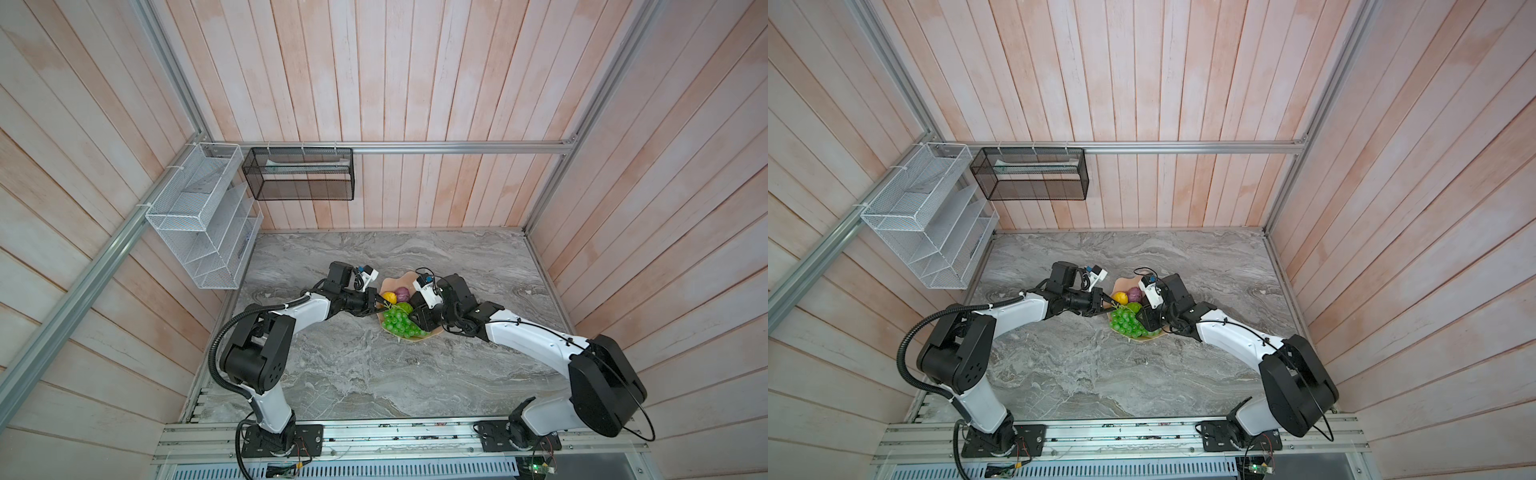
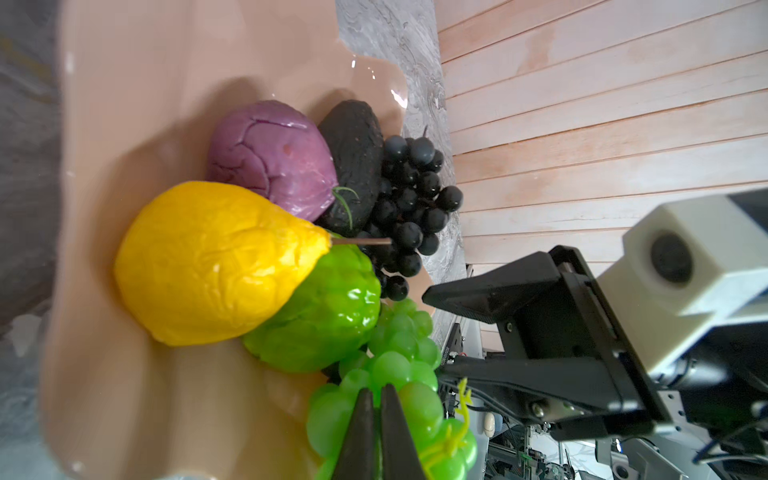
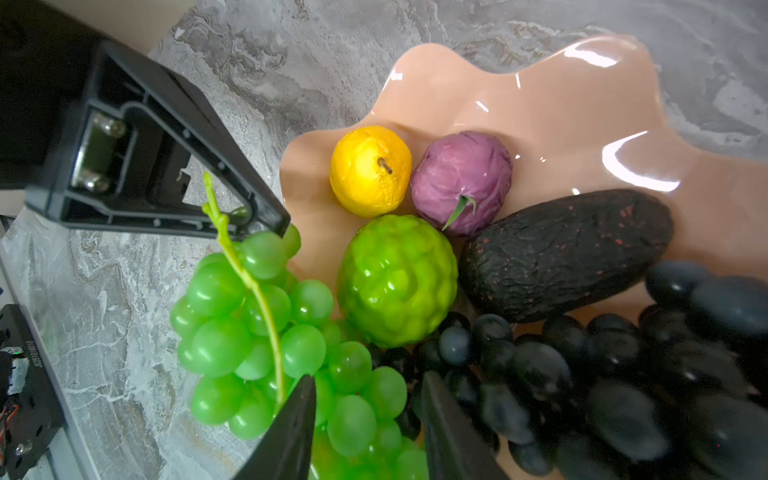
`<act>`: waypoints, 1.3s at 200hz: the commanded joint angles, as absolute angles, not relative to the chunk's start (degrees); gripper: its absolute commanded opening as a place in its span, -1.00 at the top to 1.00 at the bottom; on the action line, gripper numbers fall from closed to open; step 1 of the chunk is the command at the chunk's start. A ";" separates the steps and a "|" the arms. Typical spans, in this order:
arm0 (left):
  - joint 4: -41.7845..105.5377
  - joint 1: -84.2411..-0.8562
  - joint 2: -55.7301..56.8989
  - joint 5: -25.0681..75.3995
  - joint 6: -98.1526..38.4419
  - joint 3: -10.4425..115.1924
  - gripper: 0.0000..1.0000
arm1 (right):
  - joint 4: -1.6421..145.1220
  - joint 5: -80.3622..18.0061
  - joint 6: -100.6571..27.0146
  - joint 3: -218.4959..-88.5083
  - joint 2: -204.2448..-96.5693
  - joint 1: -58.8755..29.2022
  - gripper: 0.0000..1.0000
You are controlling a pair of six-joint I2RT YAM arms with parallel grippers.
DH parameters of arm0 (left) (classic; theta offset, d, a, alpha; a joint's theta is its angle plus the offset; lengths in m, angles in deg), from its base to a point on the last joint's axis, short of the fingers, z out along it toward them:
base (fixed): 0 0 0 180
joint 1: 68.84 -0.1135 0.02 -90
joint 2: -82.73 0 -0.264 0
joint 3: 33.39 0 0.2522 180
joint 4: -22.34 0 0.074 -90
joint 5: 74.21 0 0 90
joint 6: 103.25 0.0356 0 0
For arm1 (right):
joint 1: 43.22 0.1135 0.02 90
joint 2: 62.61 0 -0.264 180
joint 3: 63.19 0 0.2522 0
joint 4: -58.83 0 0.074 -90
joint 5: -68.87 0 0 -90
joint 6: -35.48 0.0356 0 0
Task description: Place and organize the fake fruits in the fruit bowl
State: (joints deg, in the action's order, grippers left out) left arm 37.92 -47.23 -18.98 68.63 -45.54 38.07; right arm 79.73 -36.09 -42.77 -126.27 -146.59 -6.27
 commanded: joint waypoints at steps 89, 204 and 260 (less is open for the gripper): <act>50.85 -48.89 -21.34 59.29 -37.35 49.11 -0.07 | 80.42 -35.13 -43.27 -127.17 -149.17 -5.24 0.18; 61.12 -44.51 -0.40 42.24 -42.83 39.32 0.36 | 80.91 -32.39 -39.83 -131.64 -143.63 -5.51 0.03; 58.11 -48.65 14.33 20.82 -47.06 34.37 -0.37 | 78.54 -26.01 -40.55 -136.12 -137.63 -12.93 -0.45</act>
